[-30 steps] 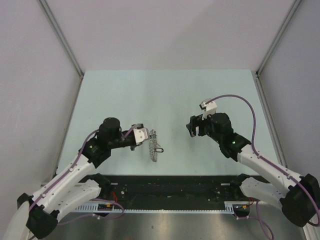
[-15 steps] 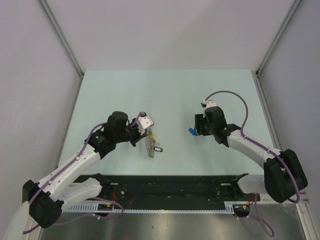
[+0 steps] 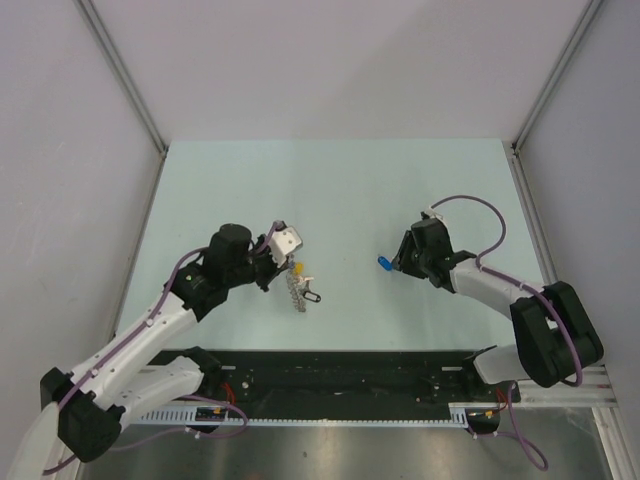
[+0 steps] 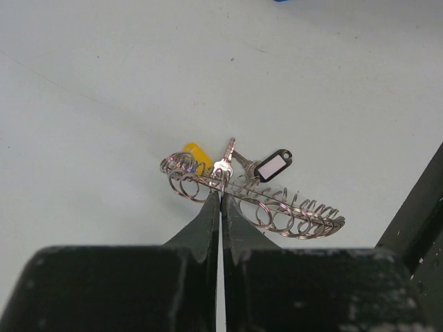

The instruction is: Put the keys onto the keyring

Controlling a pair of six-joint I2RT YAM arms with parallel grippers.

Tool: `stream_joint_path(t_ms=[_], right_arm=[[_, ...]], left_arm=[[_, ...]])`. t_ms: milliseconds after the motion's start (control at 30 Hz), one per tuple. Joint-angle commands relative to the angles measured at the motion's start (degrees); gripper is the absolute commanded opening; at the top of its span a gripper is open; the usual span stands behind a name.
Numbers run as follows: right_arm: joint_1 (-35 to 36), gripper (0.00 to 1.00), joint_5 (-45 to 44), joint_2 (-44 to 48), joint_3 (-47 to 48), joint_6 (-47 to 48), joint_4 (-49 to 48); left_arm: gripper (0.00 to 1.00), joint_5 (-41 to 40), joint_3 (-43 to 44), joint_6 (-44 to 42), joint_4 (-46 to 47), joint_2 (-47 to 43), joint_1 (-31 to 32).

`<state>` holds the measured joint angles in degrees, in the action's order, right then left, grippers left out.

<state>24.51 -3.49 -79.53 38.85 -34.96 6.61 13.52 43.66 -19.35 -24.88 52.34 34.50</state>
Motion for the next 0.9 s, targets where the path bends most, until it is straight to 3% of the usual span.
stream_joint_path(t_ms=[0, 200, 567, 867], right_arm=[[0.0, 0.39, -1.6, -1.2, -2.6, -8.4, -6.0], [0.0, 0.28, -0.5, -3.4, -4.7, -12.5, -12.8], [-0.1, 0.22, -1.3, -6.1, -6.4, -13.6, -17.0], [-0.1, 0.0, -1.6, -3.4, -6.7, -11.2, -14.3]], left_arm=[[0.0, -1.0, 0.9, 1.3, 1.9, -1.7, 0.0], [0.01, -1.7, 0.6, 1.3, 2.0, -2.3, 0.0], [0.0, -1.5, 0.4, 1.6, 2.5, -2.5, 0.0], [0.0, -1.7, 0.3, 1.5, 2.5, -2.2, 0.0]])
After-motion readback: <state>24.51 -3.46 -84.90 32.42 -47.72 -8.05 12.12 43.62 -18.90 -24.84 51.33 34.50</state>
